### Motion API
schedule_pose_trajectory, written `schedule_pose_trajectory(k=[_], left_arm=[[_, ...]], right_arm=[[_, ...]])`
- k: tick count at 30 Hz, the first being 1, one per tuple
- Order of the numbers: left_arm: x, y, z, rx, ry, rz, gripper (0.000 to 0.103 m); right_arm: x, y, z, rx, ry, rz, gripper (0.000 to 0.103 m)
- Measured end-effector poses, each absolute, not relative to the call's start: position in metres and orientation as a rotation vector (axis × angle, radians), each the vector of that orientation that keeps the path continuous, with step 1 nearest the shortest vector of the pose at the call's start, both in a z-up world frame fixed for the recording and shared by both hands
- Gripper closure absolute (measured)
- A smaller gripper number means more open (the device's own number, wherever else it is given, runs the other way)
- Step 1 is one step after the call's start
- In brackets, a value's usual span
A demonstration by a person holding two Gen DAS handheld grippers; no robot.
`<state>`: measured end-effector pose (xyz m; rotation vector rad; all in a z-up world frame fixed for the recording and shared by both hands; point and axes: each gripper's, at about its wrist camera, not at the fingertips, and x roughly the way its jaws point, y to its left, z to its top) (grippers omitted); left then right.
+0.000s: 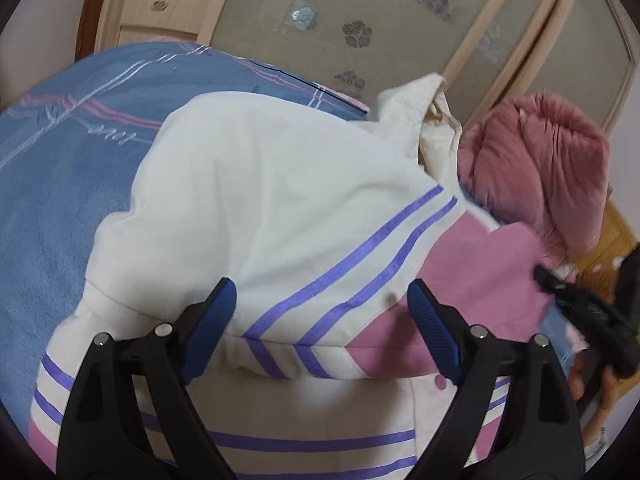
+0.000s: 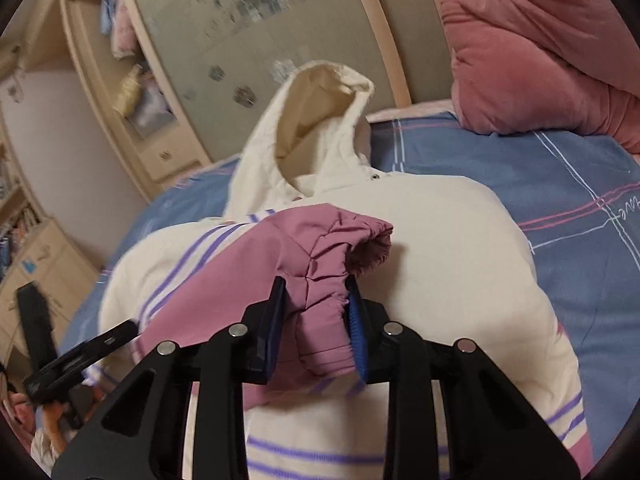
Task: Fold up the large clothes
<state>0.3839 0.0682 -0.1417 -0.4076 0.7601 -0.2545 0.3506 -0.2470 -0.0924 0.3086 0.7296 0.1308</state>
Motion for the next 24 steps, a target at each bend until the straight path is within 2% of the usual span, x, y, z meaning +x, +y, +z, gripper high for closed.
schedule_pose_trajectory(k=[4, 6, 7, 10, 11, 13, 15, 17, 21, 24], left_arm=[[0.383, 0.066, -0.142, -0.414, 0.750, -0.268, 0.014], [0.383, 0.060, -0.142, -0.374, 0.764, -0.254, 0.014], [0.382, 0.057, -0.144, -0.351, 0.773, -0.250, 0.014], [0.376, 0.063, -0.138, -0.386, 0.740, -0.250, 0.014], [0.372, 0.069, -0.133, -0.436, 0.716, -0.260, 0.014], [0.366, 0.079, -0.126, -0.482, 0.677, -0.264, 0.014], [0.368, 0.082, -0.123, -0.449, 0.684, -0.239, 0.014], [0.373, 0.081, -0.129, -0.424, 0.716, -0.228, 0.014], [0.380, 0.068, -0.139, -0.330, 0.767, -0.190, 0.014], [0.383, 0.060, -0.144, -0.267, 0.793, -0.174, 0.014]], right_arm=[[0.368, -0.254, -0.128, 0.301, 0.881, 0.049, 0.073], [0.366, -0.260, -0.146, 0.343, 0.925, 0.072, 0.068], [0.362, -0.261, -0.146, 0.336, 0.911, 0.088, 0.065], [0.338, -0.268, -0.122, 0.341, 0.846, 0.026, 0.042], [0.330, -0.270, -0.113, 0.355, 0.806, 0.011, 0.042], [0.309, -0.267, -0.085, 0.353, 0.659, -0.007, 0.042], [0.311, -0.253, -0.071, 0.317, 0.621, 0.069, 0.046], [0.329, -0.231, -0.072, 0.279, 0.682, 0.143, 0.061], [0.360, -0.211, -0.108, 0.250, 0.819, 0.134, 0.062], [0.375, -0.220, -0.146, 0.305, 0.896, 0.118, 0.071]])
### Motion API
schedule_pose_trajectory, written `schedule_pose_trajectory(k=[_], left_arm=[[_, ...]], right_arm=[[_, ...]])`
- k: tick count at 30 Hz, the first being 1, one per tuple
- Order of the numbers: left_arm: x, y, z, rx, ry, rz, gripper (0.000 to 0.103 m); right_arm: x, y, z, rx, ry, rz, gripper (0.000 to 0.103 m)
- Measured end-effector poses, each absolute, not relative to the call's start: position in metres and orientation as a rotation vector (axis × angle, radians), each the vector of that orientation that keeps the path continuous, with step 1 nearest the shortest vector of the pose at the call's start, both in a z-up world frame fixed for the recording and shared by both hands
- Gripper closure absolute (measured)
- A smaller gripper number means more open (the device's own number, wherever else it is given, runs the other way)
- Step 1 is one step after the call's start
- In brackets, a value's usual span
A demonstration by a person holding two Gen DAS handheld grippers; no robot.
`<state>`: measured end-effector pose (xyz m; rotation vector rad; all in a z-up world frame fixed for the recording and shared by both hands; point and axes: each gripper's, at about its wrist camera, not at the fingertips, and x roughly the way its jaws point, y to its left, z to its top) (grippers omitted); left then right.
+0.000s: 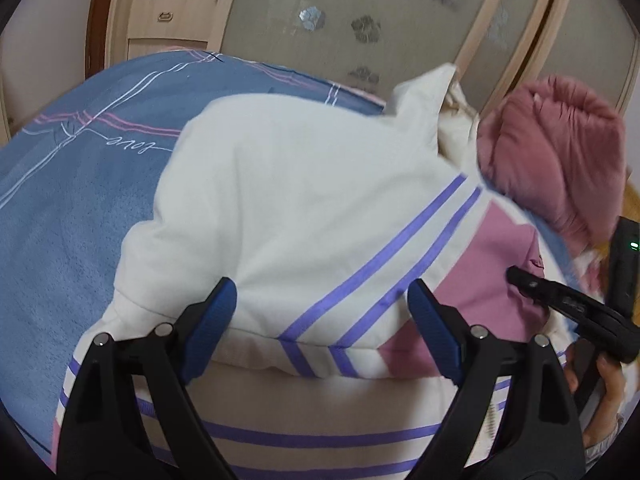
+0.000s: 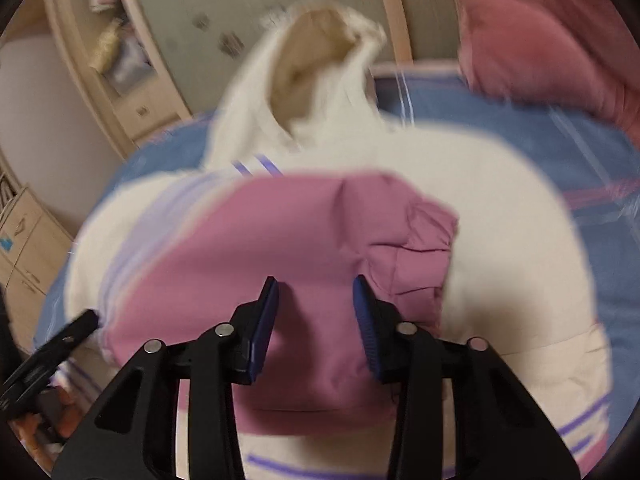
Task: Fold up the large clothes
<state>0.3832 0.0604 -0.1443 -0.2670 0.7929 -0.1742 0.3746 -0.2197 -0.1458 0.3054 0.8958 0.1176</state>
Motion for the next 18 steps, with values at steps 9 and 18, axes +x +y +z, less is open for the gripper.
schedule_pose_trajectory(k=[9, 18], left_arm=[[0.372, 0.073, -0.136, -0.358, 0.711, -0.191, 0.014], [0.383, 0.091, -0.140, -0.404, 0.741, -0.184, 0.012]], right_arm=[[0.369, -0.215, -0.140, 0.194, 0.863, 0.116, 0.074], [0.382, -0.183, -0.135, 0.108, 0.969, 0.164, 0.035]])
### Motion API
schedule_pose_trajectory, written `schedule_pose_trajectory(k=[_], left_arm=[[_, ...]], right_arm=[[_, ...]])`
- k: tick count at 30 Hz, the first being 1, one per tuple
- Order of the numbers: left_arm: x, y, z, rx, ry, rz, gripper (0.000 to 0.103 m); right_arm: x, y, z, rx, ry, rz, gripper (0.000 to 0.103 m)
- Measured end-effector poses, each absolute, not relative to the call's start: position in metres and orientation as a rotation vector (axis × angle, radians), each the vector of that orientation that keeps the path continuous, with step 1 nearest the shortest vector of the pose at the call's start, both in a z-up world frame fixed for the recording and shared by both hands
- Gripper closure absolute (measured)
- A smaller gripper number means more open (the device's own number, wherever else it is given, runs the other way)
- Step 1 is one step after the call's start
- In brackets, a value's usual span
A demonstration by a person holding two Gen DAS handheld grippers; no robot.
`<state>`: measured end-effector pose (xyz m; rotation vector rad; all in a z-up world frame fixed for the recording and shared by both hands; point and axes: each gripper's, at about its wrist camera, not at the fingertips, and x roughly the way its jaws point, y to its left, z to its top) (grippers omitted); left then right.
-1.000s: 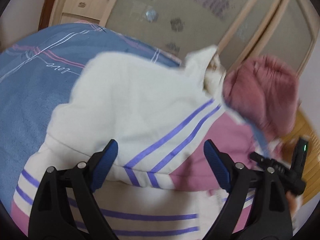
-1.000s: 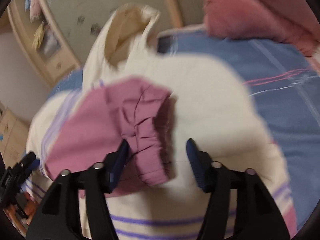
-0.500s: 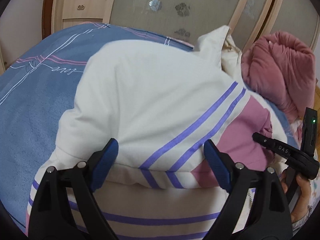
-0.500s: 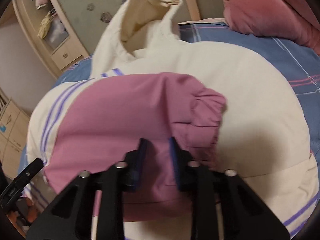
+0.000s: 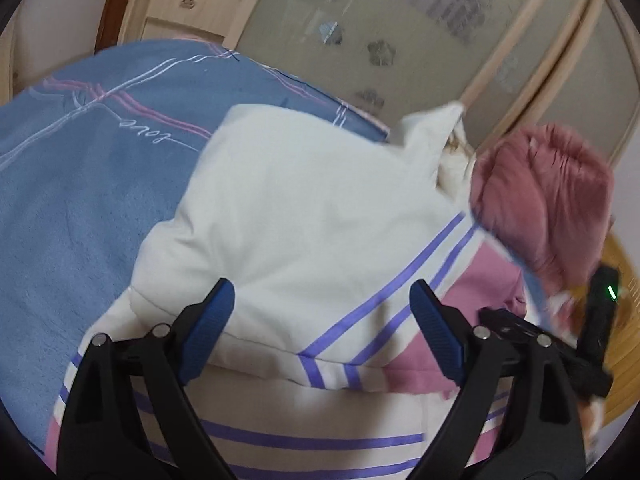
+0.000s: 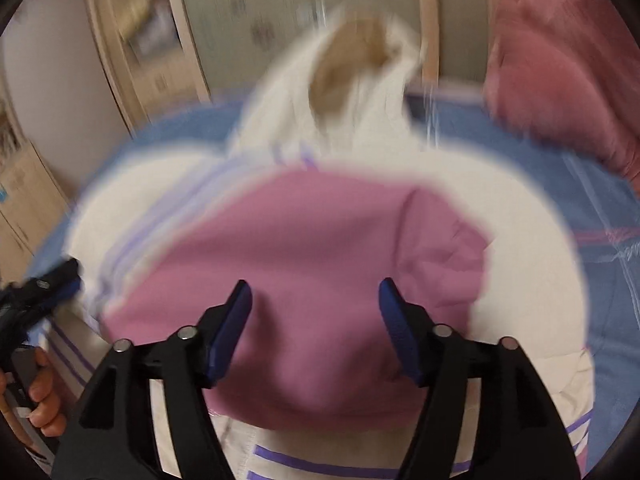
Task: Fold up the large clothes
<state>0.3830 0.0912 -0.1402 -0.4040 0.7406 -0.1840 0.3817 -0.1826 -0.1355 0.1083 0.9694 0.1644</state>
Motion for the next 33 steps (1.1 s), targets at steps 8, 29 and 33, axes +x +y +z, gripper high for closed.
schedule_pose_trajectory(k=[8, 29, 33], left_arm=[[0.379, 0.088, -0.138, -0.392, 0.737, -0.181, 0.007], [0.382, 0.089, -0.148, -0.415, 0.744, -0.215, 0.006], [0.383, 0.093, -0.148, -0.444, 0.746, -0.215, 0.006]], right_arm=[[0.438, -0.188, -0.052, 0.279, 0.733, 0.310, 0.024], [0.540, -0.170, 0.004, 0.356, 0.419, 0.252, 0.098], [0.405, -0.149, 0.021, 0.218, 0.324, 0.437, 0.098]])
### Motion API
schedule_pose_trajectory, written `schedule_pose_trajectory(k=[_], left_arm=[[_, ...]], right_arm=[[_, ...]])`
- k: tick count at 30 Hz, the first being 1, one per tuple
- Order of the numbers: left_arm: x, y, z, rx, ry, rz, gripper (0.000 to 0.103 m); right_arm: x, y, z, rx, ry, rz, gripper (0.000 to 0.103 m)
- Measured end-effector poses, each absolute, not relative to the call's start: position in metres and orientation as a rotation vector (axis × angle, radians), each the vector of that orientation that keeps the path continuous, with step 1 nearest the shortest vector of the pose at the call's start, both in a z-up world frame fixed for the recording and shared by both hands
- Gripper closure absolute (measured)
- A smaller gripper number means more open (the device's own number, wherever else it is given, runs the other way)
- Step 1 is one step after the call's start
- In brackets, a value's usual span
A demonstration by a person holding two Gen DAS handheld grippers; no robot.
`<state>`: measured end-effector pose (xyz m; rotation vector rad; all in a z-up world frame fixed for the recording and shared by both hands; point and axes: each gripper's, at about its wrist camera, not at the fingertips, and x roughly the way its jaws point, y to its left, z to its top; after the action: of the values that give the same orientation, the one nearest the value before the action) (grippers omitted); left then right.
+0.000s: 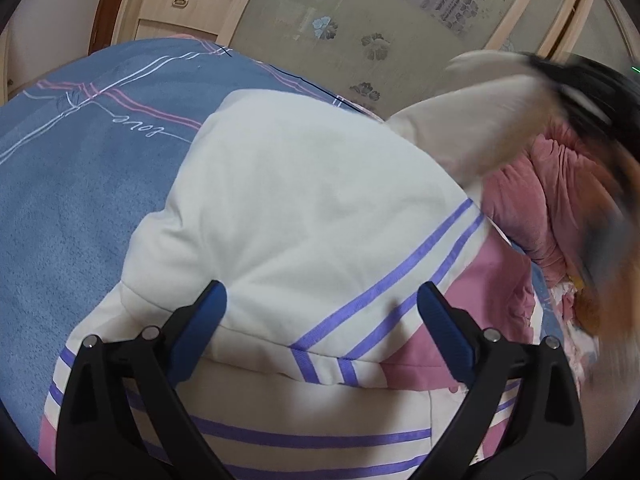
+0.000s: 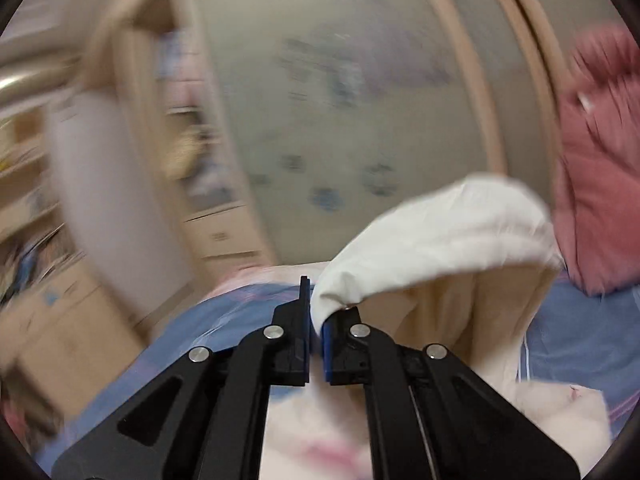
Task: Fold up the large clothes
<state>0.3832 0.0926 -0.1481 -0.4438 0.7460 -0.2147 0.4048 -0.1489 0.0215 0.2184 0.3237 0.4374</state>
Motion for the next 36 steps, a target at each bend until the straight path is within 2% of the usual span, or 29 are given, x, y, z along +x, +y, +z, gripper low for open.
schedule_pose_trajectory(k=[3, 4, 5, 7, 9, 10, 16, 17, 19, 22, 25, 26, 27, 28, 29, 30, 31, 36], left_arm=[[0.384, 0.100, -0.150, -0.498, 0.744, -0.221, 0.006], [0.384, 0.102, -0.150, -0.509, 0.742, -0.224, 0.006], [0.384, 0.102, -0.150, -0.514, 0.739, -0.226, 0.006], [0.384, 0.103, -0.150, -0.515, 0.736, -0.226, 0.006], [0.383, 0.102, -0.150, -0.510, 0.736, -0.226, 0.006], [0.383, 0.103, -0.151, -0.508, 0.735, -0.227, 0.006], [0.381, 0.103, -0.152, -0.500, 0.736, -0.227, 0.006], [0.380, 0.103, -0.153, -0.496, 0.736, -0.227, 0.006], [0.379, 0.102, -0.153, -0.489, 0.737, -0.226, 0.006], [0.378, 0.099, -0.152, -0.474, 0.738, -0.222, 0.006], [0.378, 0.098, -0.152, -0.467, 0.739, -0.219, 0.006], [0.378, 0.099, -0.152, -0.466, 0.740, -0.219, 0.006], [0.378, 0.099, -0.152, -0.465, 0.740, -0.219, 0.006], [0.379, 0.098, -0.152, -0.464, 0.740, -0.219, 0.006], [0.379, 0.098, -0.152, -0.463, 0.741, -0.218, 0.006], [0.378, 0.098, -0.152, -0.462, 0.741, -0.218, 0.006], [0.379, 0.098, -0.152, -0.462, 0.741, -0.218, 0.006], [0.378, 0.099, -0.152, -0.481, 0.739, -0.221, 0.006]], right_arm=[[0.321, -0.130, -0.011, 0.099, 0.398, 0.513, 0.091], [0.300, -0.124, -0.028, 0.067, 0.445, 0.539, 0.085], [0.287, -0.121, -0.040, 0.047, 0.484, 0.556, 0.066], [0.257, -0.125, -0.070, 0.053, 0.590, 0.560, 0.047], [0.241, -0.146, -0.087, 0.157, 0.638, 0.519, 0.037], [0.235, -0.154, -0.089, 0.203, 0.637, 0.504, 0.025], [0.231, -0.236, -0.068, 0.391, 0.499, 0.177, 0.022], [0.234, -0.246, -0.065, 0.390, 0.477, 0.076, 0.014], [0.251, -0.265, -0.068, 0.411, 0.482, -0.038, 0.005], [0.290, -0.278, -0.086, 0.543, 0.579, 0.102, 0.005], [0.313, -0.264, -0.091, 0.497, 0.610, 0.158, 0.005], [0.317, -0.258, -0.091, 0.490, 0.604, 0.195, 0.011], [0.317, -0.255, -0.088, 0.512, 0.606, 0.224, 0.022], [0.319, -0.253, -0.088, 0.538, 0.626, 0.235, 0.051], [0.318, -0.253, -0.087, 0.580, 0.643, 0.262, 0.073], [0.315, -0.254, -0.088, 0.671, 0.651, 0.321, 0.084], [0.313, -0.256, -0.089, 0.756, 0.651, 0.378, 0.088], [0.276, -0.284, -0.119, 1.321, 0.486, 0.658, 0.089]])
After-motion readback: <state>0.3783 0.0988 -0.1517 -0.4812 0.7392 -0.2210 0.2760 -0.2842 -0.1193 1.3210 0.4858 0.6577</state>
